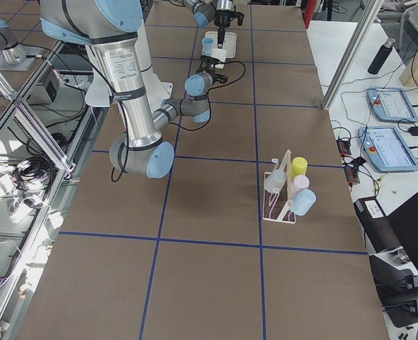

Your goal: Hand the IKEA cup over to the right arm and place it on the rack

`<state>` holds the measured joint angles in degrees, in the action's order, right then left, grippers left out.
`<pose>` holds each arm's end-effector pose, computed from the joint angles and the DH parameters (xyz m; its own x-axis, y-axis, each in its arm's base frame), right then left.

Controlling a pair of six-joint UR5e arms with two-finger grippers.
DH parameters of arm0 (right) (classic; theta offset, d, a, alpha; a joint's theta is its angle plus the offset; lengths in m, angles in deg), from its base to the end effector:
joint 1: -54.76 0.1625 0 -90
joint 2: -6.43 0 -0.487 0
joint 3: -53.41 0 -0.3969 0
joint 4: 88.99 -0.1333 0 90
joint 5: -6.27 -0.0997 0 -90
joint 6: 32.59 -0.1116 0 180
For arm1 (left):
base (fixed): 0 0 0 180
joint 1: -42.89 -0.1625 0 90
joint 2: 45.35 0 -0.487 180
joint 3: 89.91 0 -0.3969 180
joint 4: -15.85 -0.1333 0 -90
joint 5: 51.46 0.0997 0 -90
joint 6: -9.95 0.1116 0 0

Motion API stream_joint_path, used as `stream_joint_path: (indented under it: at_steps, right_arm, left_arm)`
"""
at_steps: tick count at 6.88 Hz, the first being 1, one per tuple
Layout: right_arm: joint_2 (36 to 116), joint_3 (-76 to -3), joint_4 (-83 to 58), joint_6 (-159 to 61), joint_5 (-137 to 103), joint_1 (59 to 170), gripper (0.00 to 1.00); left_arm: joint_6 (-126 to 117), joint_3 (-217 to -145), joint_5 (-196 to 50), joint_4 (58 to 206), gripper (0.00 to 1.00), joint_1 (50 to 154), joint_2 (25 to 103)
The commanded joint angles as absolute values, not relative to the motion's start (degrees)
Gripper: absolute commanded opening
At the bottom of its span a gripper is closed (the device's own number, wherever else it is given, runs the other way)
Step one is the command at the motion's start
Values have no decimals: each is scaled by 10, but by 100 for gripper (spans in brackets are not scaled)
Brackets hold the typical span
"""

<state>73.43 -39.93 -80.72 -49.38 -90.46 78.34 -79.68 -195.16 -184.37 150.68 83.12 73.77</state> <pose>-0.5205 -0.3584 0.3055 0.2005 -0.9499 0.2398 -0.3574 0.1570 0.9207 0.4240 -0.4338 0.2118 0.0104 -0.0026 -0.9999 -0.0468 0.9989 -0.0030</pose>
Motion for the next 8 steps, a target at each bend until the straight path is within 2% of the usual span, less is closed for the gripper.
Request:
stream_joint_path:
  at_steps: [1, 5, 8]
  right_arm:
    - [734, -399, -813, -494, -904, 783, 98]
    - [734, -399, -813, -494, -904, 783, 98]
    - [734, -400, -813, -494, -904, 783, 92]
  left_arm:
    - [-796, -1942, -1834, 1507, 0, 824, 743]
    - [-796, -1931, -1822, 1507, 0, 809, 745]
    - [-796, -1930, -1817, 1507, 0, 805, 744]
